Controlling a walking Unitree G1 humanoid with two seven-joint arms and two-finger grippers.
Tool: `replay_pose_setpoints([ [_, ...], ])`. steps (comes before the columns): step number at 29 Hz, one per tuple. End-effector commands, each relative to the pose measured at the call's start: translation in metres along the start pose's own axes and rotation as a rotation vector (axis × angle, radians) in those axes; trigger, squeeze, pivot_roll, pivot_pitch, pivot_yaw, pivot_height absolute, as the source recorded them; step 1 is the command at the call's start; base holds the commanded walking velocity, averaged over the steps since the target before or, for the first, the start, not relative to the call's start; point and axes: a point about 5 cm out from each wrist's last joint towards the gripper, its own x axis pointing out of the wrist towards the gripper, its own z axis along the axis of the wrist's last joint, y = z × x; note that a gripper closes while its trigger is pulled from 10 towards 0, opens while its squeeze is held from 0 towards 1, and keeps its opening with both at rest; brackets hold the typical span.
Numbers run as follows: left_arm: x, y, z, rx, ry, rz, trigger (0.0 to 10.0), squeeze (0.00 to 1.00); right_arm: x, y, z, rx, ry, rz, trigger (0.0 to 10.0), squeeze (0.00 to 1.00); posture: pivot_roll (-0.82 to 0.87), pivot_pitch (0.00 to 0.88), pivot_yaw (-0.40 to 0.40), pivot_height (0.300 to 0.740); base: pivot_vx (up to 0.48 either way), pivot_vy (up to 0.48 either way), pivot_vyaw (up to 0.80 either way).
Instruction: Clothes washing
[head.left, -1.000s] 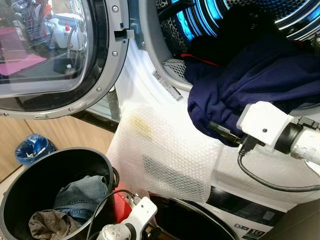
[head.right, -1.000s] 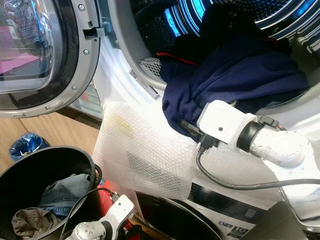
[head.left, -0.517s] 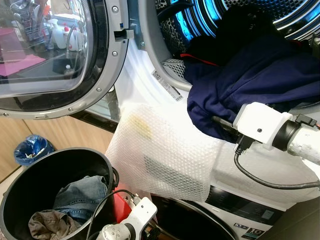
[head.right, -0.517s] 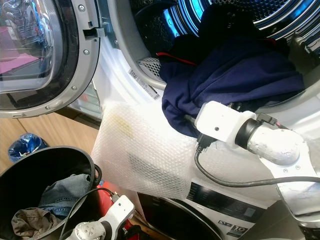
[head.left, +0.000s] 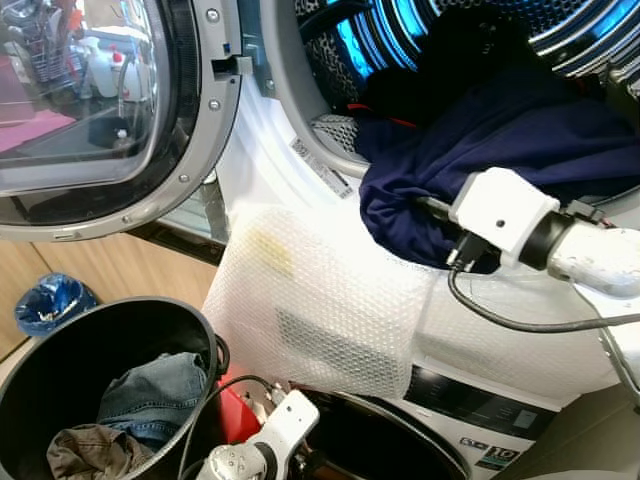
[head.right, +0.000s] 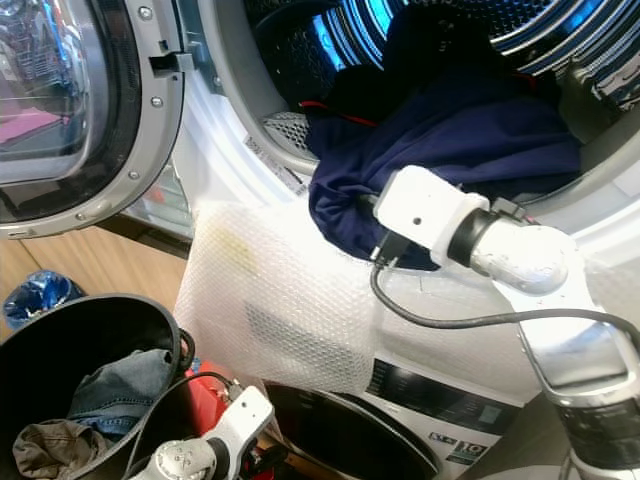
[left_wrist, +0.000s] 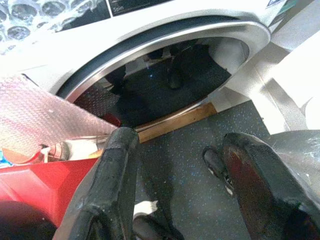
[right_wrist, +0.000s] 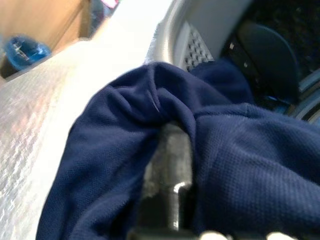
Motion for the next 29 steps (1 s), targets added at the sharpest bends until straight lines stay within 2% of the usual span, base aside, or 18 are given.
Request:
replay_pose_setpoints([
  [1,0.0,0.001,-0.001,0.002,0.001,0.002,10.0,0.0,0.01,0.0,0.005,0.026,-0.038,0.039,0.0,0.0,-0.12,0.1,-0.003,0.74,0.0,0.0,0.0],
  [2,0.0,0.001,-0.001,0.004,0.002,0.0,10.0,0.0,0.015,-0.004,0.01,0.053,-0.078,0.052,0.0,0.0,-0.12,0.1,-0.003,0.74,0.0,0.0,0.0],
  [4,0.001,0.001,0.0,0.013,0.002,-0.006,10.0,0.0,0.032,-0.016,0.028,0.181,-0.241,0.142,0.0,0.0,-0.12,0.097,-0.002,0.74,0.0,0.0,0.0],
  [6,0.001,0.001,0.001,0.016,0.0,-0.007,10.0,0.0,0.045,-0.023,0.038,0.221,-0.322,0.206,0.0,0.0,-0.11,0.092,-0.008,0.74,0.0,0.0,0.0],
  [7,0.001,0.001,0.001,0.016,0.0,-0.007,10.0,0.0,0.045,-0.023,0.038,0.221,-0.322,0.206,0.0,0.0,-0.11,0.092,-0.008,0.74,0.0,0.0,0.0],
  [8,0.001,0.001,0.001,0.013,-0.002,-0.001,10.0,0.0,0.058,-0.035,0.04,0.226,-0.327,0.232,0.0,0.0,-0.1,0.088,-0.012,0.74,0.0,0.0,0.0],
  [11,0.0,0.001,0.001,0.005,-0.005,0.01,10.0,0.0,0.074,-0.057,0.049,0.281,-0.331,0.206,0.0,0.0,-0.08,0.086,-0.019,0.74,0.0,0.0,0.0],
  [12,0.0,0.001,0.001,0.005,-0.005,0.01,10.0,0.0,0.074,-0.057,0.049,0.281,-0.331,0.206,0.0,0.0,-0.08,0.086,-0.019,0.74,0.0,0.0,0.0],
  [14,-0.001,0.002,0.0,0.003,-0.004,0.012,10.0,0.0,0.079,-0.068,0.055,0.308,-0.33,0.164,0.0,0.0,-0.07,0.084,-0.021,0.74,0.0,0.0,0.0],
  [16,-0.003,0.001,-0.001,0.005,0.0,0.014,10.0,0.0,0.09,-0.097,0.068,0.338,-0.239,-0.034,0.0,0.0,-0.05,0.082,-0.022,0.74,0.0,0.0,0.0],
  [19,-0.004,0.002,-0.002,0.005,0.001,0.02,10.0,0.0,0.085,-0.126,0.069,0.326,-0.079,-0.327,0.0,0.0,-0.04,0.084,-0.025,0.74,0.0,0.0,0.0],
  [20,-0.004,0.002,-0.002,0.005,0.001,0.02,10.0,0.0,0.085,-0.126,0.069,0.326,-0.079,-0.327,0.0,0.0,-0.04,0.084,-0.025,0.74,0.0,0.0,0.0],
  [21,-0.005,0.002,-0.003,0.003,0.002,0.023,10.0,0.0,0.077,-0.139,0.067,0.349,-0.037,-0.466,0.0,0.0,-0.03,0.083,-0.032,0.74,0.0,0.0,0.0],
  [22,-0.006,0.002,-0.004,0.006,0.003,0.025,10.0,0.0,0.063,-0.157,0.065,0.434,-0.016,-0.66,0.0,0.0,-0.03,0.083,-0.032,0.74,0.0,0.0,0.0],
  [24,-0.006,0.001,-0.004,0.003,-0.002,0.031,10.0,0.0,0.016,-0.193,0.054,0.658,-0.03,-1.083,0.0,0.0,-0.03,0.088,-0.04,0.74,0.0,0.0,0.0],
  [25,-0.006,0.001,-0.003,-0.005,-0.008,0.037,10.0,0.0,0.0,-0.202,0.051,0.734,-0.053,-1.198,0.0,0.0,-0.03,0.088,-0.04,0.74,0.0,0.0,0.0],
  [27,-0.005,0.001,-0.002,-0.011,-0.017,0.047,10.0,0.0,-0.014,-0.21,0.051,0.697,-0.059,-1.285,0.0,0.0,-0.04,0.089,-0.033,0.74,0.0,0.0,0.0],
  [29,-0.005,0.002,0.001,-0.009,-0.028,0.051,10.0,0.0,-0.006,-0.204,0.044,0.679,-0.032,-1.243,0.0,0.0,-0.06,0.093,-0.024,0.74,0.0,0.0,0.0],
])
